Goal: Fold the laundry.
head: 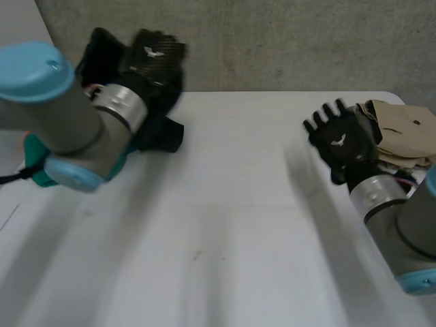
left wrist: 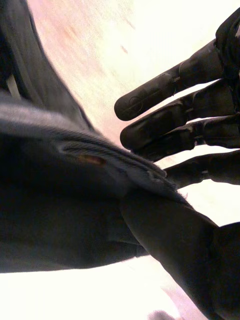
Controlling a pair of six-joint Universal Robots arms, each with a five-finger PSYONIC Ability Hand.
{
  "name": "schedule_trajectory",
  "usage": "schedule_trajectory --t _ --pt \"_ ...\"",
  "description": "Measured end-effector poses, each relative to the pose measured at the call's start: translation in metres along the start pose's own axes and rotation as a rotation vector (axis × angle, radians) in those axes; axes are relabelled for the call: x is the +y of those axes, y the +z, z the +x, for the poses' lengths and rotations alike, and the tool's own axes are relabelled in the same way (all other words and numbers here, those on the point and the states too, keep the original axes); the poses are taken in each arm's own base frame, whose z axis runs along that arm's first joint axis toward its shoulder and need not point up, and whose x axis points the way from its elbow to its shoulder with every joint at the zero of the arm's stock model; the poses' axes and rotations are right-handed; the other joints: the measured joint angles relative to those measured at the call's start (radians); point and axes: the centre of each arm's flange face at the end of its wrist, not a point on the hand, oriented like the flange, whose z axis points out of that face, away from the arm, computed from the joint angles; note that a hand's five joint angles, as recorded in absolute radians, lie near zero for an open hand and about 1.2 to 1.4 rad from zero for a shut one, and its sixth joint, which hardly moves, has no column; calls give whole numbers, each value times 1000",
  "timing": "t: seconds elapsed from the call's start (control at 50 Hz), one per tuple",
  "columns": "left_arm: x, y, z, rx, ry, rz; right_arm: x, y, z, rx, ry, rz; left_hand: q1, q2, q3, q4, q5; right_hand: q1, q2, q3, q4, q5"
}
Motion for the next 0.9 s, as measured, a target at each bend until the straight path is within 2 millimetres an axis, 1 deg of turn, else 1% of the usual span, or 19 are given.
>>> schedule_trajectory --t 0.02,0.08,0.2,0.22,0.26,0.28,0.3,0.32,0.36,0.44,0.46,0.5,0.56,0.64,0.7,0.76,0.84,0.86,0.9 --pt "-10 -8 19 42 -44 16 -2 1 8 31 13 -4 0 0 0 0 0 0 0 0 0 0" --pt "-23 -25 59 138 -131 30 -4 3 23 90 60 -8 0 0 0 0 0 0 0 0 0 0" --pt "-14 -56 141 332 -247 -15 -4 4 39 140 158 -24 0 0 0 0 0 0 0 0 0 0" --pt "-12 -58 149 349 -252 -22 -4 4 40 141 162 -26 0 0 0 0 0 0 0 0 0 0" --pt "-5 -68 173 405 -266 -46 -2 4 42 140 183 -39 -146 -160 -142 -145 -114 0 0 0 0 0" --pt "-2 -71 181 424 -268 -56 -1 4 43 137 189 -44 -340 -339 -312 -320 -270 0 0 0 0 0" --pt "-1 -73 184 430 -269 -59 0 4 43 136 190 -47 -340 -339 -312 -320 -270 0 0 0 0 0" --pt "2 -77 193 453 -270 -70 1 4 43 131 196 -55 -710 -674 -663 -663 -609 0 0 0 0 0" --pt "3 -80 198 466 -269 -76 1 3 43 124 199 -62 -835 -831 -820 -835 -772 0 0 0 0 0" --pt "-12 -82 191 460 -266 -56 1 3 42 104 200 -78 -862 -908 -899 -916 -856 0 0 0 0 0" --pt "-25 -82 181 445 -265 -33 0 2 42 89 200 -88 -869 -918 -912 -925 -869 0 0 0 0 0" --pt "-35 -82 173 432 -264 -17 0 2 41 78 201 -96 -885 -932 -925 -938 -882 0 0 0 0 0" --pt "-60 -80 142 373 -259 35 -1 -2 38 28 208 -133 -889 -939 -925 -941 -887 0 0 0 0 0" --pt "-71 -74 104 288 -244 60 -2 -11 31 -58 232 -197 -889 -941 -925 -941 -889 0 0 0 0 0" --pt "-59 -65 68 199 -222 33 -2 -20 24 -138 263 -258 -889 -941 -925 -941 -889 0 0 0 0 0" --pt "-33 -55 42 133 -202 -32 -2 -30 14 -202 307 -305 -889 -941 -925 -941 -889 0 0 0 0 0" --pt "15 -41 21 84 -163 -148 -2 -41 0 -247 388 -338 -889 -941 -925 -941 -889 0 0 0 0 0" --pt "21 -39 19 81 -157 -162 -2 -41 -2 -248 397 -339 -889 -941 -925 -941 -889 0 0 0 0 0" --pt "52 -32 13 76 -114 -225 -1 -44 -10 -246 451 -335 -889 -942 -925 -941 -889 0 0 0 0 0"
